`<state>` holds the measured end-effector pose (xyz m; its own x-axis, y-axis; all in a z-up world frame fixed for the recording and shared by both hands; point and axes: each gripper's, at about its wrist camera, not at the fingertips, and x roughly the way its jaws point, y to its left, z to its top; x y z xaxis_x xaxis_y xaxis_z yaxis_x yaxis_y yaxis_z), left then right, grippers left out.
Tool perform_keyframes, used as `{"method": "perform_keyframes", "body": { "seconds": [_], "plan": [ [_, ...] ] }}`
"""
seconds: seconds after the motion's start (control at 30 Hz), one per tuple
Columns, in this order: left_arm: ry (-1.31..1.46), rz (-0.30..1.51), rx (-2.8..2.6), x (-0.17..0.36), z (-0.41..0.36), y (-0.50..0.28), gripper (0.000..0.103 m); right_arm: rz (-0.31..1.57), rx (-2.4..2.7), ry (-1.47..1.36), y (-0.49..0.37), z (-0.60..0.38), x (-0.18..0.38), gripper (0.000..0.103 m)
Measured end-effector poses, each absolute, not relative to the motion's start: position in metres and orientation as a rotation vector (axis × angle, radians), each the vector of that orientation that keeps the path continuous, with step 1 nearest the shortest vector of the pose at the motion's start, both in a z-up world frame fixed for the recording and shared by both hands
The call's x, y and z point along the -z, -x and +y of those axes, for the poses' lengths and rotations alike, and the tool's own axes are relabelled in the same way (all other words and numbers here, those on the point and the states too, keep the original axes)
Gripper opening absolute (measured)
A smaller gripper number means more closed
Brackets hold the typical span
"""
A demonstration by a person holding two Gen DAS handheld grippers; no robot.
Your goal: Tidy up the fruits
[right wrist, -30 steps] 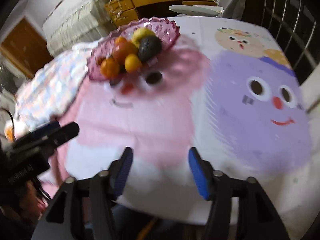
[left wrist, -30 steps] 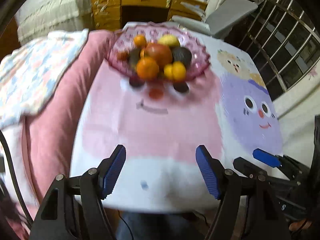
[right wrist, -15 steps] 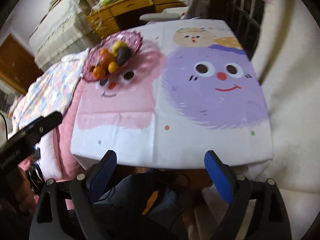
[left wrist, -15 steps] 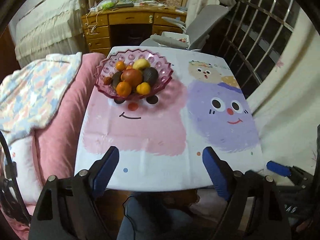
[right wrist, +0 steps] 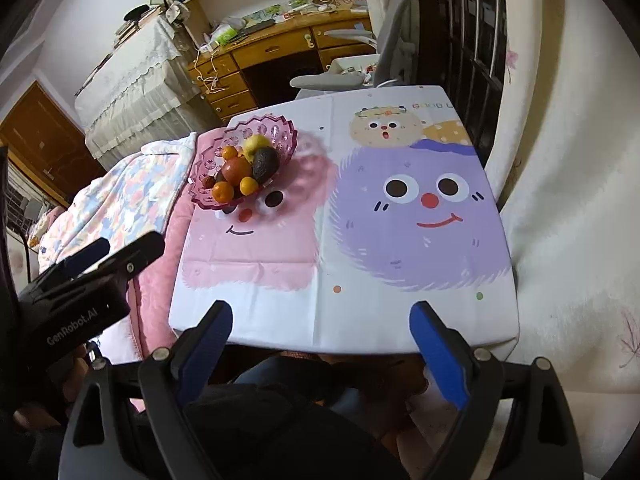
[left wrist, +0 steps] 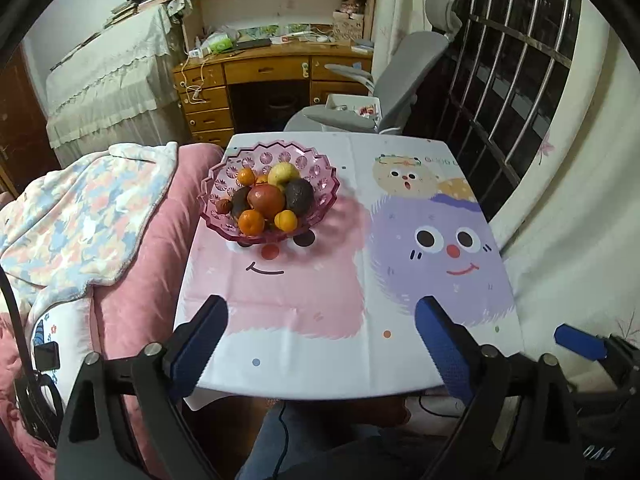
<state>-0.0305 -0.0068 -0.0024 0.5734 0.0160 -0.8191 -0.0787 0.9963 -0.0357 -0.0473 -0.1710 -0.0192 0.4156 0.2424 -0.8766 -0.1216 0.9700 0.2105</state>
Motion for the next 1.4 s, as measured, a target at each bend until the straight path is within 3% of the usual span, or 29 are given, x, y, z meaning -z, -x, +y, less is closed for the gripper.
{"method": "perform_keyframes", "body": {
  "seconds": [0.3,1.4],
  "plan": [
    [0.053,0.964,-0.097,0.013,-0.013,0.025,0.102,1.091,-0.223,-0.097,0.048,-0.167,0.026,0.103],
    [0.067,0.990,-0.107,0.022,-0.011,0.020,0.102,1.038,-0.196,-0.069,0.044,-0.165,0.023,0.103]
  ]
}}
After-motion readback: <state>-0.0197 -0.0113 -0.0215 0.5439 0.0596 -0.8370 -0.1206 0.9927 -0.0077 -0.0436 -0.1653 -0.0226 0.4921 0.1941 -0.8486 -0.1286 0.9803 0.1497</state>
